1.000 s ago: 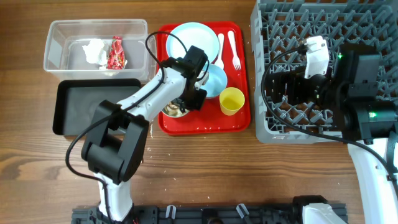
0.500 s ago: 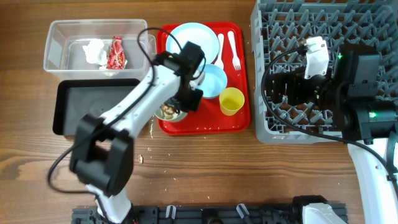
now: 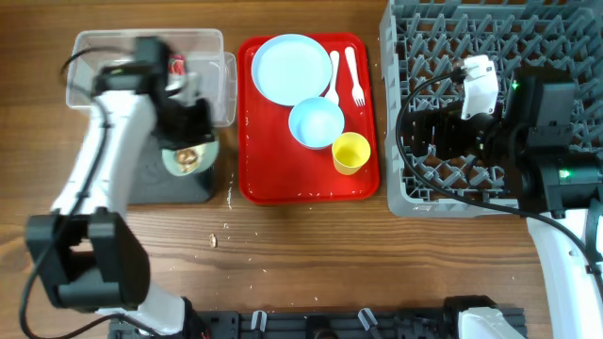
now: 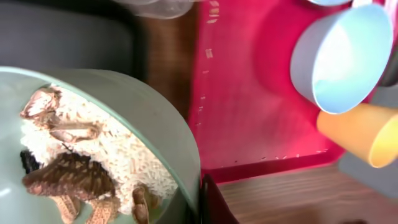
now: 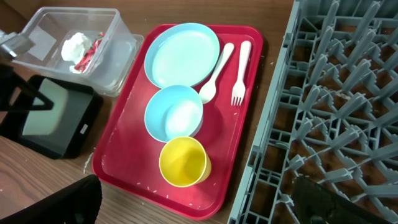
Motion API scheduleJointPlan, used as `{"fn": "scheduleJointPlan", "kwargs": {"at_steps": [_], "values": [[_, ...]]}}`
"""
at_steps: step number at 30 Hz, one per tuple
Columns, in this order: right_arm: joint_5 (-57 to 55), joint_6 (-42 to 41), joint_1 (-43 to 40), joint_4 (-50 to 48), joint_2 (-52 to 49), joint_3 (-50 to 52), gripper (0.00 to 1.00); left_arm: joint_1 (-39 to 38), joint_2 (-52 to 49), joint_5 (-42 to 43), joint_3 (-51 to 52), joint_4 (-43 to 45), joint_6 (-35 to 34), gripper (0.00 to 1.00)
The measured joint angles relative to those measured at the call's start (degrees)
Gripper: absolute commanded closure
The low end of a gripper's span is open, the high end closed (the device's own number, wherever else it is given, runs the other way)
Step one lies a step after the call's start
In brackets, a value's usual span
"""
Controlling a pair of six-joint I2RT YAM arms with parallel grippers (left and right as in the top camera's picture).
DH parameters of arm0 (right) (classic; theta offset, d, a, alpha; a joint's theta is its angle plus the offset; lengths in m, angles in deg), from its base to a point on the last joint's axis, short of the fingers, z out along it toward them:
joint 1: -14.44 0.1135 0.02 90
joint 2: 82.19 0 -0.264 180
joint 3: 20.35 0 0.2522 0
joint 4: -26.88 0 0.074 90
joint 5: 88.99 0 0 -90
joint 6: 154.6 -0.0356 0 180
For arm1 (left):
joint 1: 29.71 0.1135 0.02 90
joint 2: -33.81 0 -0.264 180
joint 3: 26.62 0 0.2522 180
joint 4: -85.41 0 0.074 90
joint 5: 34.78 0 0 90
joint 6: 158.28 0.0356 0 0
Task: Sort waste into correct bins and load items into the dishwasher rack
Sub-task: 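Tip the green bowl over the black tray to empty the scraps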
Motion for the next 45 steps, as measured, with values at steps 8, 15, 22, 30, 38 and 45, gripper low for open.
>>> {"fn": "scheduleJointPlan", "kwargs": {"at_steps": [8,15,22,30,38,45], "values": [[0.0,0.0,0.0,0.0,0.0,0.0,0.0,18.1,0.0,21.6,9.7,5.8,8.7,0.96],[0.0,-0.5,0.0,0.0,0.0,0.0,0.0,27.0,0.0,39.1,12.3,8.1,10.4,0.96],[0.0,-0.9,0.0,0.0,0.0,0.0,0.0,30.9,0.0,55.2,12.3,8.1,10.6,0.96],[0.0,-0.9,0.0,0.0,0.0,0.0,0.0,32.9,0.0,62.6,12.3,8.4,10.6,0.96],[0.0,-0.9,0.0,0.0,0.0,0.0,0.0,35.2,0.0,66.3,12.3,10.1,6.5,0.96],[0.0,-0.9,0.0,0.0,0.0,0.0,0.0,35.4,0.0,66.9,12.3,10.1,2.4,0.96]]}}
